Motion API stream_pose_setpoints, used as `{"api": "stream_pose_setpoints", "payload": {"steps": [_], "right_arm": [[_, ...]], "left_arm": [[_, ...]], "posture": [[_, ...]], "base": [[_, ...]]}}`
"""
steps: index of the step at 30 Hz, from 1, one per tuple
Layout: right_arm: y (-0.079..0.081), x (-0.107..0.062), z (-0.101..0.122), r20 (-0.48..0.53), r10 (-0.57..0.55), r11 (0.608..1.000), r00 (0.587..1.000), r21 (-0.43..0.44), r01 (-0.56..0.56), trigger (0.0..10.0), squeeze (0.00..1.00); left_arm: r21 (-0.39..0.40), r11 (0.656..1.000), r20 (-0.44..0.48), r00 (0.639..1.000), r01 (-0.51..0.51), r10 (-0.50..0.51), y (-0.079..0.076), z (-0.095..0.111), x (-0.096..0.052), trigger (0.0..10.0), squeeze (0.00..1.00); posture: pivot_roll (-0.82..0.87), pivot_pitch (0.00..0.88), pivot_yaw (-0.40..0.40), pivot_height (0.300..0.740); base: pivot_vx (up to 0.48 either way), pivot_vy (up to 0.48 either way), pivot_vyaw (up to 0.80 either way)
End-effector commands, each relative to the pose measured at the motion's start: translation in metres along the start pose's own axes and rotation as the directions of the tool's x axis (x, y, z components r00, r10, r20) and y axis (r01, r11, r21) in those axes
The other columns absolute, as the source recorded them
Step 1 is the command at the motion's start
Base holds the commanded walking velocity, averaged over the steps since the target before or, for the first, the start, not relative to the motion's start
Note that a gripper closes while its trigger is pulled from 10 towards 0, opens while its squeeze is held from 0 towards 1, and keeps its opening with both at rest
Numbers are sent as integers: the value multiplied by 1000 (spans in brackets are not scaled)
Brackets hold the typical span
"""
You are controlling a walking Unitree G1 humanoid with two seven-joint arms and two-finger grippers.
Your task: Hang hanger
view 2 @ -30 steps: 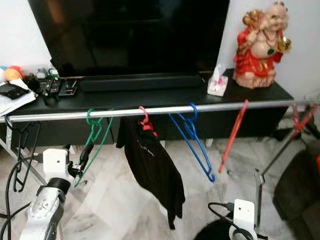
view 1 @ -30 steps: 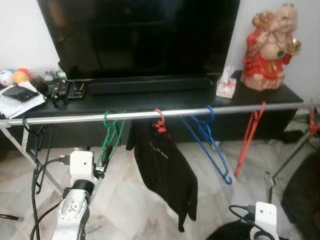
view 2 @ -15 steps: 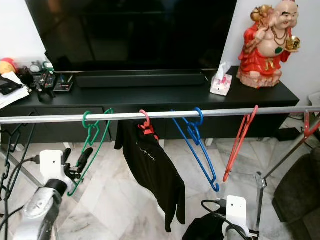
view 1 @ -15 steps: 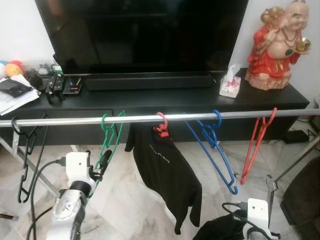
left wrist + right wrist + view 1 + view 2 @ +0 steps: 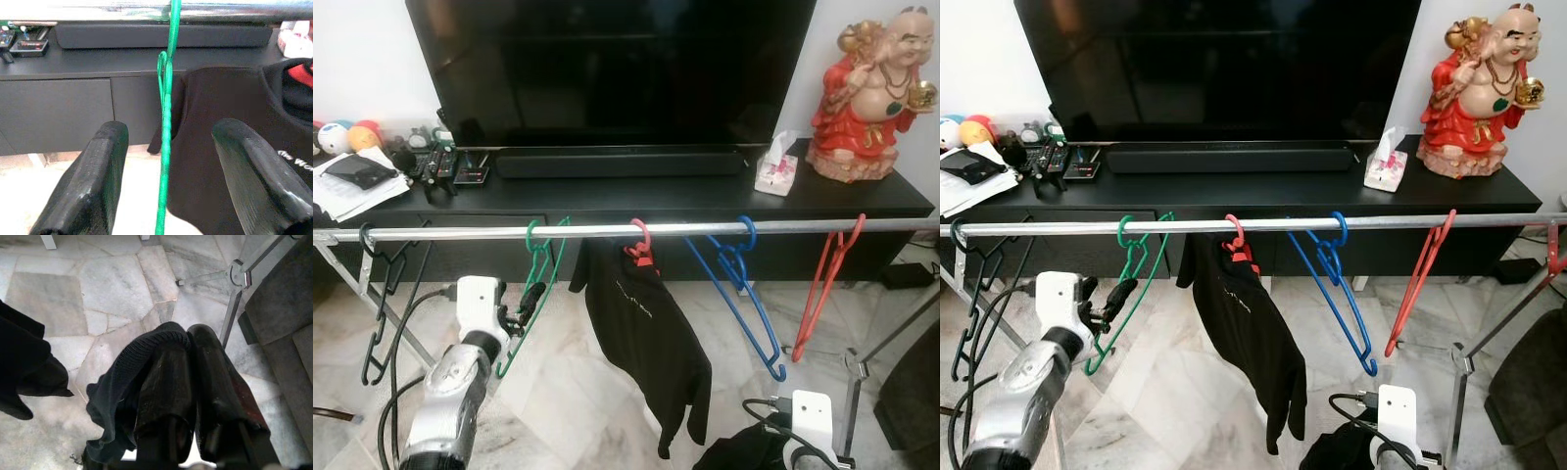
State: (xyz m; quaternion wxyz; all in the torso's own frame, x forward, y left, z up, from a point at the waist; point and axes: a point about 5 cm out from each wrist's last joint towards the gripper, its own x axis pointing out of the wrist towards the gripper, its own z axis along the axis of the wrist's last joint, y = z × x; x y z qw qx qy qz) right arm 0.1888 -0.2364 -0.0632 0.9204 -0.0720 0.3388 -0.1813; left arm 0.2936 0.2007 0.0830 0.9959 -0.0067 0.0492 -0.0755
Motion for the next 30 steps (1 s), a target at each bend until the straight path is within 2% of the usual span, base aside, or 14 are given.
{"api": "stream_pose_setpoints", "payload": {"steps": [1,4,6,8,12,19,30], "right_arm": [[0,0,1,3,-2,1000,1000,12,2,10000,0],[1,1,3,9,7,1000,1000,10,-7,10000,0],[1,1,4,12,13,1000,1000,6,-13,10000,0],[1,1,4,14,11,1000,1000,12,-11,10000,0],[0,2,4,13,5,1000,1000,17,-5,10000,0],[2,1,3,12,11,1000,1000,13,-11,10000,0],[2,1,3,9,11,1000,1000,14,-11,10000,0]], "left_arm": [[28,1000,-10,1000,-1,1,2,1,5,10000,0],[72,997,-36,999,-29,32,8,2,17,10000,0],[94,995,-51,998,-41,46,11,1,20,10000,0],[73,996,-38,998,-45,48,14,6,25,10000,0],[83,997,-38,999,-11,14,12,10,31,10000,0],[82,992,-60,994,93,-88,3,5,34,10000,0],[103,988,-43,993,113,-109,1,9,40,10000,0]], "posture": [[-43,0,-6,740],[-48,0,-12,740],[-48,0,-12,740],[-52,0,-11,740],[-51,0,-10,740],[-53,0,-12,740],[-55,0,-11,740]], "base": [[0,0,0],[0,0,0],[0,0,0],[0,0,0],[0,0,0],[0,0,0],[0,0,0]]}}
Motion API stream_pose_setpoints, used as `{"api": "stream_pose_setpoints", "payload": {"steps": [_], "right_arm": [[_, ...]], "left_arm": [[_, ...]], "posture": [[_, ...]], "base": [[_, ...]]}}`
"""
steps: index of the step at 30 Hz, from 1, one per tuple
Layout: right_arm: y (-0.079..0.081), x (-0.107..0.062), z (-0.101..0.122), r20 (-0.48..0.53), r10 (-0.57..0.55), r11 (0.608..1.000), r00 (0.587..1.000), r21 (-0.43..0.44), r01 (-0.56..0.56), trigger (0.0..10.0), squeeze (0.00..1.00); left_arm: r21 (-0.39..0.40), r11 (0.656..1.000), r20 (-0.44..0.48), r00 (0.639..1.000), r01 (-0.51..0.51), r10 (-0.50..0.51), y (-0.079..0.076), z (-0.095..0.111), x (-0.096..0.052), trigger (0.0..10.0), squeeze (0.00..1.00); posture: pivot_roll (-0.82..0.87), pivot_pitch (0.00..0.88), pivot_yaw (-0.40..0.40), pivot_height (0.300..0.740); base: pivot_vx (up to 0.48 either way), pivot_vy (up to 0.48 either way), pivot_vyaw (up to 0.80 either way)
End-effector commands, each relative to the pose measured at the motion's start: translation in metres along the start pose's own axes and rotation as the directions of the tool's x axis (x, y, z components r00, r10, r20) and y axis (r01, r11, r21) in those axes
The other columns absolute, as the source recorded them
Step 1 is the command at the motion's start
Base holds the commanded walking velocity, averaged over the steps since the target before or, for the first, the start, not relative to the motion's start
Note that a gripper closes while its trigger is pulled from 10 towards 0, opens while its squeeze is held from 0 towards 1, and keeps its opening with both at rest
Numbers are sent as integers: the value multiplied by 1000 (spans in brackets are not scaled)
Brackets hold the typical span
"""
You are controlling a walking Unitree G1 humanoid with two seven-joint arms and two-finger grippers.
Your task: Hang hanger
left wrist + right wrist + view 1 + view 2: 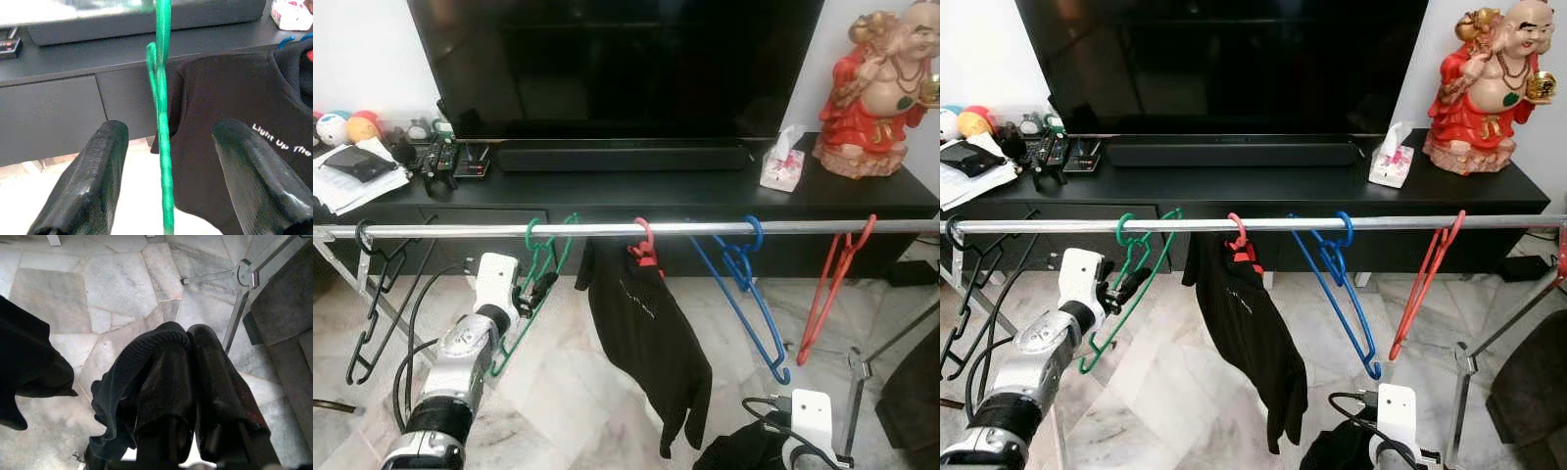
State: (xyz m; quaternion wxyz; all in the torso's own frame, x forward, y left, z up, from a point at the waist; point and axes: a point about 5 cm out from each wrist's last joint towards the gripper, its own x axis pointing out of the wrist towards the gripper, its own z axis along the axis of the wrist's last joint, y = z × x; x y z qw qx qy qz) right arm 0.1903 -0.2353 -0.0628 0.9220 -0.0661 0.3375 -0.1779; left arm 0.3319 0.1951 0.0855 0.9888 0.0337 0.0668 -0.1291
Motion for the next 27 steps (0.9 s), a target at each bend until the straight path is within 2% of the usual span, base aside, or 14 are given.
{"api": "stream_pose_setpoints", "payload": {"steps": [1,7,8,9,10,11,13,14,19,20,21,22,27], "right_arm": [[1,0,2,8,2,1000,1000,2,-2,10000,0],[1,1,3,13,-1,1000,1000,13,1,10000,0],[2,1,4,17,1,1000,1000,13,-1,10000,0],[2,1,4,18,1,1000,1000,14,-1,10000,0],[2,1,5,19,1,1000,1000,15,-2,10000,0],[2,1,5,20,1,1000,1000,15,-2,10000,0],[2,2,6,22,0,1000,1000,17,-1,10000,0],[2,2,7,25,0,1000,1000,16,0,10000,0],[2,2,7,21,-1,1000,1000,17,1,10000,0],[2,2,6,20,-1,1000,1000,17,0,10000,0],[2,2,6,19,0,1000,1000,17,0,10000,0],[2,2,6,20,1,1000,1000,17,-1,10000,0],[3,2,7,20,4,1000,1000,15,-4,10000,0]], "left_arm": [[29,1000,7,1000,8,-8,2,3,2,10000,0],[60,998,-2,1000,-9,10,4,1,1,10000,0],[61,998,-9,1000,-8,9,3,-1,1,6392,0],[64,998,-16,1000,-9,10,2,-3,1,4863,0],[67,998,-20,1000,-9,10,2,-4,1,4863,0],[68,998,-26,999,-17,19,2,-5,1,3490,0],[72,997,-39,998,-37,40,3,-7,1,3451,0],[81,995,-46,997,-55,59,4,-7,2,3804,0],[88,994,-47,997,-58,63,4,-7,3,4235,0],[86,995,-46,997,-58,62,4,-7,4,8235,0],[85,995,-45,997,-57,61,3,-6,4,8235,0],[87,995,-39,998,-49,53,1,-5,5,10000,0],[74,995,-5,998,-63,63,1,-2,6,10000,0]], "posture": [[-55,0,-11,740],[-54,4,-11,740],[-52,5,-10,740],[-53,6,-11,740],[-53,6,-11,740],[-52,6,-12,740],[-51,5,-11,740],[-53,4,-10,740],[-53,0,-9,740],[-53,0,-9,740],[-53,0,-9,740],[-50,0,-7,740],[-51,0,-7,740]], "base": [[0,0,0],[0,0,0],[0,0,0],[0,0,0],[0,0,0],[0,0,0],[0,0,0],[0,0,0],[0,0,0],[0,0,0],[0,0,0],[0,0,0],[0,0,0]]}}
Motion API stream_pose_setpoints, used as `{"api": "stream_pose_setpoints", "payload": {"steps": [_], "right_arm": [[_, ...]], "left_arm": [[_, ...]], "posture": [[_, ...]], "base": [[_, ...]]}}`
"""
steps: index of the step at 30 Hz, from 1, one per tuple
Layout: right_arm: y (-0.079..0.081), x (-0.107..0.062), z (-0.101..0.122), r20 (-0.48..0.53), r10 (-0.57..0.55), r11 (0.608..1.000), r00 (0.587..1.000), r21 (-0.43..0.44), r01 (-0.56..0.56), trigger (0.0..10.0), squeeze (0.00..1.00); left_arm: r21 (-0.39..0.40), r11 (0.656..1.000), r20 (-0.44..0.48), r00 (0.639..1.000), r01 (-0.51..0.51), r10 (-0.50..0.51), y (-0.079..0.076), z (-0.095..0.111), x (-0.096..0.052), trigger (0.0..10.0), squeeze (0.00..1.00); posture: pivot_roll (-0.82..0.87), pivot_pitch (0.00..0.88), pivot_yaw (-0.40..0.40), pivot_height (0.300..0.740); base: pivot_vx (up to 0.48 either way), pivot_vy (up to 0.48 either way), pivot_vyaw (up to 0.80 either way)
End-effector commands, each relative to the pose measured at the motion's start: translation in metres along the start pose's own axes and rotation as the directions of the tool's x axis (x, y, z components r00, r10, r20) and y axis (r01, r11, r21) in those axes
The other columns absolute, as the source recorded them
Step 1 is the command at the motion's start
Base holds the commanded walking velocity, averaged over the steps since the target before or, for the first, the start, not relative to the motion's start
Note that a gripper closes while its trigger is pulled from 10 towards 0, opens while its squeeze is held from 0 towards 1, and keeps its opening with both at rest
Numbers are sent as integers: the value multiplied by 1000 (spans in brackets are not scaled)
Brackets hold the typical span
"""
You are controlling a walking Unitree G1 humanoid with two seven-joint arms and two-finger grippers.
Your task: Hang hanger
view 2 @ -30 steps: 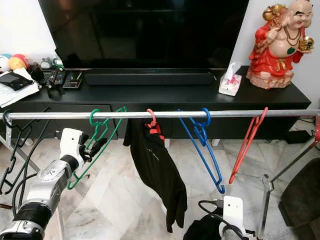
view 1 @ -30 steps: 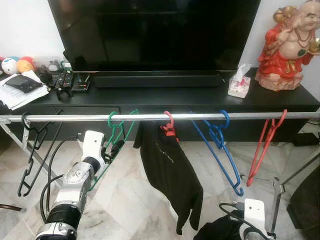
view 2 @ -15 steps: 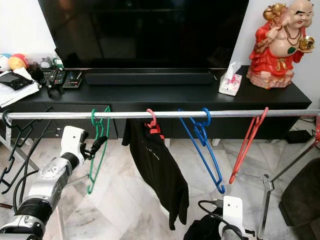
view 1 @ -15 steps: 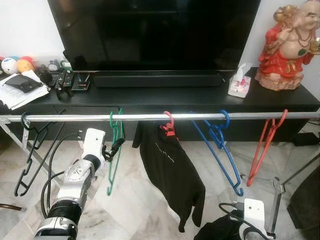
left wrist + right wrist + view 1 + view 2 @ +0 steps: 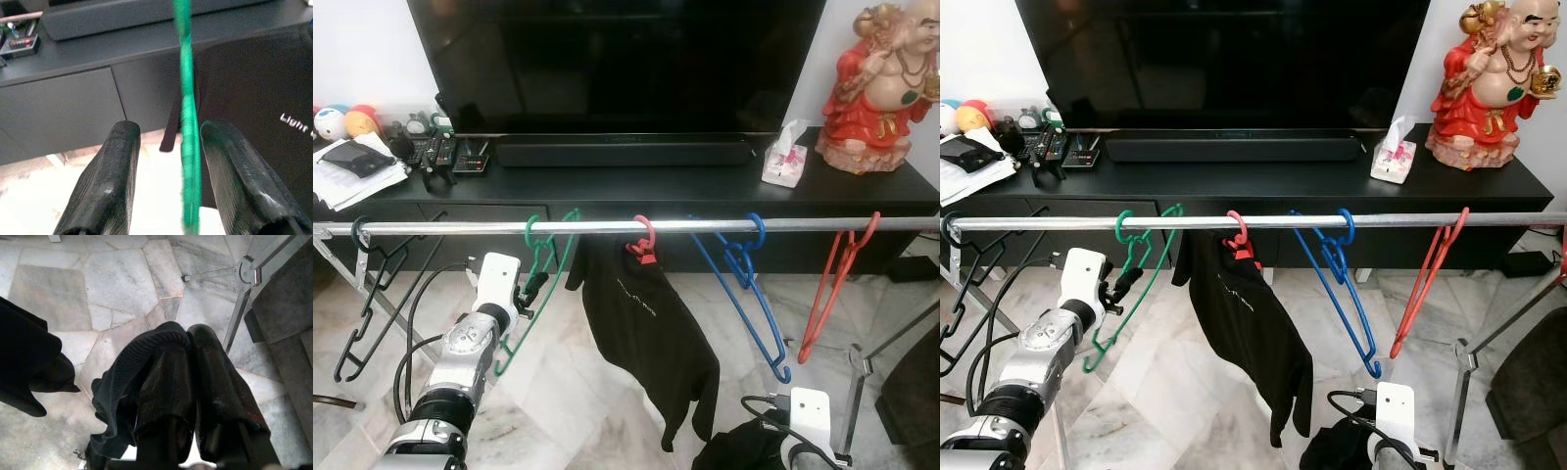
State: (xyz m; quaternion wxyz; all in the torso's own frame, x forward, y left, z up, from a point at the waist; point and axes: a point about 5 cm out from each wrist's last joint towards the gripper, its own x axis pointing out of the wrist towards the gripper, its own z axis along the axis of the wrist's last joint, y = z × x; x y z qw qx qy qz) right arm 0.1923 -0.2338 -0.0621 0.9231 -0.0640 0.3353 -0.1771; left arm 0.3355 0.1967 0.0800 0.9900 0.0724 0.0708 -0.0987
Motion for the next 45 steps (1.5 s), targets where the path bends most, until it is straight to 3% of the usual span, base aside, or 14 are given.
{"api": "stream_pose_setpoints", "payload": {"steps": [1,7,8,10,11,45], "right_arm": [[1,1,5,16,1,1000,1000,11,-1,10000,0],[2,1,4,14,4,1000,1000,10,-4,10000,0],[2,1,4,13,4,1000,1000,10,-4,10000,0],[2,1,4,13,4,1000,1000,10,-4,10000,0],[2,1,3,13,4,1000,1000,10,-5,10000,0],[6,1,6,21,21,1000,1000,-13,-21,10000,0]], "left_arm": [[0,1000,20,1000,-2,2,-1,5,3,10000,0],[-9,1000,36,999,18,-18,-4,7,5,10000,0],[-11,1000,35,999,24,-23,-5,7,5,5333,0],[-12,1000,35,999,25,-24,-6,7,4,5333,0],[-11,1000,35,999,25,-25,-6,7,4,0,0],[-35,999,61,998,15,-13,-9,7,2,0,0]], "posture": [[-51,0,-7,740],[-51,0,-7,740],[-51,0,-7,740],[-51,0,-7,740],[-52,0,-7,740],[-43,0,-14,740]], "base": [[0,0,0],[0,0,0],[0,0,0],[0,0,0],[0,0,0],[0,0,0]]}}
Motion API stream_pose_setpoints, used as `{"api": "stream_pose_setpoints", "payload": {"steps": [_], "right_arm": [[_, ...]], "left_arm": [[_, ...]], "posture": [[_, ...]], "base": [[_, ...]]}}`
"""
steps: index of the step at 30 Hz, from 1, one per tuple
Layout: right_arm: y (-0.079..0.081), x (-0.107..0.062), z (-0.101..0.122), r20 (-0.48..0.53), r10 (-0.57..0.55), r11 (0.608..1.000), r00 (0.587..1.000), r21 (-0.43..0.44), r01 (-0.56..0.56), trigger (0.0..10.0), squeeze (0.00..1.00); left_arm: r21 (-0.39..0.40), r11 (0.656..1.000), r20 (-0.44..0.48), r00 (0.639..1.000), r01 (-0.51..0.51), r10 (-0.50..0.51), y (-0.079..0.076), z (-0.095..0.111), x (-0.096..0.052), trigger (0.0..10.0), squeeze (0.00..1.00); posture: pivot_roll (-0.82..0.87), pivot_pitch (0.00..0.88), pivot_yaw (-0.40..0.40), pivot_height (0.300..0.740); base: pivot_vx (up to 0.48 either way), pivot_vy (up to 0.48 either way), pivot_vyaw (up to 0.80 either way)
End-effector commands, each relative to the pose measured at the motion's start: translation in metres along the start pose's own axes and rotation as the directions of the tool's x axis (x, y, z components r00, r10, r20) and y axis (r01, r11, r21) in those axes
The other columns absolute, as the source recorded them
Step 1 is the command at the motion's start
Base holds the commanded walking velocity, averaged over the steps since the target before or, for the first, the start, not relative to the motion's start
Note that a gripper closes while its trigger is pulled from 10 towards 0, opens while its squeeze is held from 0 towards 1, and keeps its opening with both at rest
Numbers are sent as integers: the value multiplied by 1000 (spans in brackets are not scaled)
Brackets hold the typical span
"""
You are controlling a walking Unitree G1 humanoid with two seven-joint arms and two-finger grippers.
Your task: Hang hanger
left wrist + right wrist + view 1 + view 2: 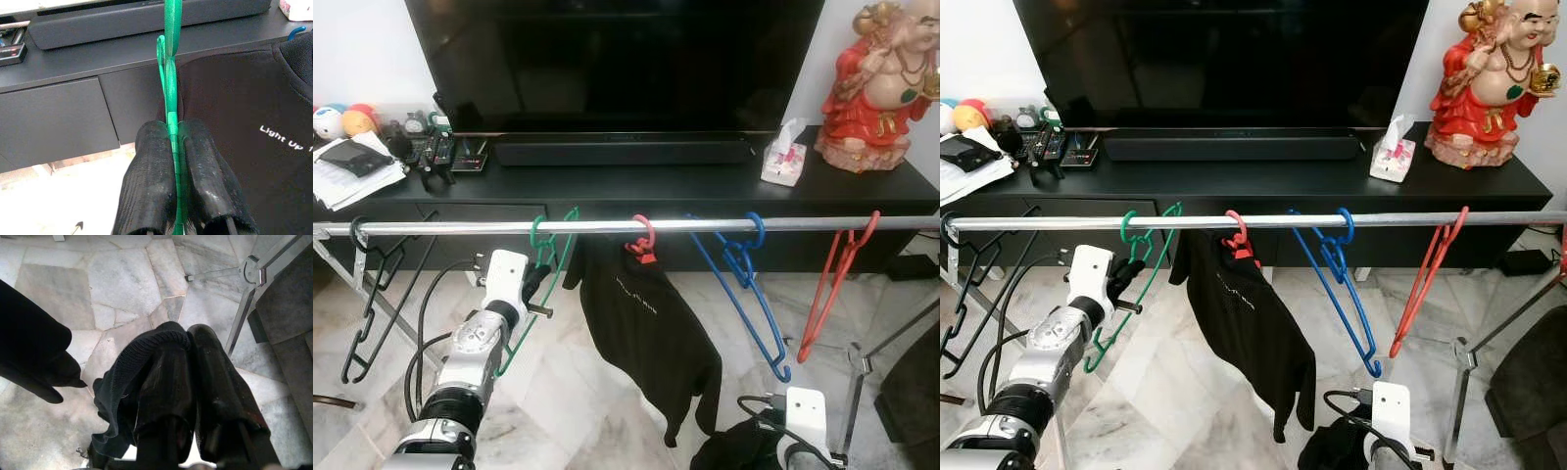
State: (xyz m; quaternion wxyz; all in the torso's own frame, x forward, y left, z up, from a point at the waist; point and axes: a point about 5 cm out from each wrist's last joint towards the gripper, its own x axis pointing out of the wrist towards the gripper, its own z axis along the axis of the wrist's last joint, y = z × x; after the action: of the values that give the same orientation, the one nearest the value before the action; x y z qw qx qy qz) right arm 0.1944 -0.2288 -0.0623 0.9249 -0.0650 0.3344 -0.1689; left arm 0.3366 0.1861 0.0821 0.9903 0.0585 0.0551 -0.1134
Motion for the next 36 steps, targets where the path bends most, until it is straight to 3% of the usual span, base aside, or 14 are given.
{"api": "stream_pose_setpoints", "payload": {"steps": [1,12,13,14,15,25,31,36], "right_arm": [[1,1,5,18,8,1000,1000,-10,-7,10000,0],[2,1,3,15,18,999,1000,-27,-18,10000,0],[2,1,3,14,19,999,1000,-27,-18,10000,0],[2,1,3,14,19,999,1000,-27,-18,10000,0],[2,1,3,15,17,1000,1000,-25,-17,10000,0],[4,0,3,18,17,1000,1000,-26,-17,10000,0],[5,0,4,21,20,999,1000,-26,-19,10000,0],[6,1,4,19,21,999,1000,-27,-21,10000,0]], "left_arm": [[-14,1000,30,999,-19,19,1,4,-1,0,0],[-14,999,122,991,-46,48,4,20,-4,0,0],[-15,999,125,991,-43,45,3,19,-7,4275,0],[-15,999,125,991,-43,45,3,19,-7,4275,0],[-9,999,126,991,-37,38,3,16,-12,10000,0],[1,997,133,988,-79,78,9,2,-45,10000,0],[2,996,44,995,-88,87,10,-20,-64,10000,0],[-11,989,-95,985,-147,145,14,-56,-79,10000,0]], "posture": [[-43,0,-14,740],[-41,0,-19,740],[-41,0,-19,740],[-41,0,-19,740],[-43,0,-14,740],[-32,0,-15,740],[-32,0,-6,740],[-32,0,-5,740]], "base": [[0,0,0],[0,0,0],[0,0,0],[0,0,0],[0,0,0],[0,0,0],[0,0,0],[0,0,0]]}}
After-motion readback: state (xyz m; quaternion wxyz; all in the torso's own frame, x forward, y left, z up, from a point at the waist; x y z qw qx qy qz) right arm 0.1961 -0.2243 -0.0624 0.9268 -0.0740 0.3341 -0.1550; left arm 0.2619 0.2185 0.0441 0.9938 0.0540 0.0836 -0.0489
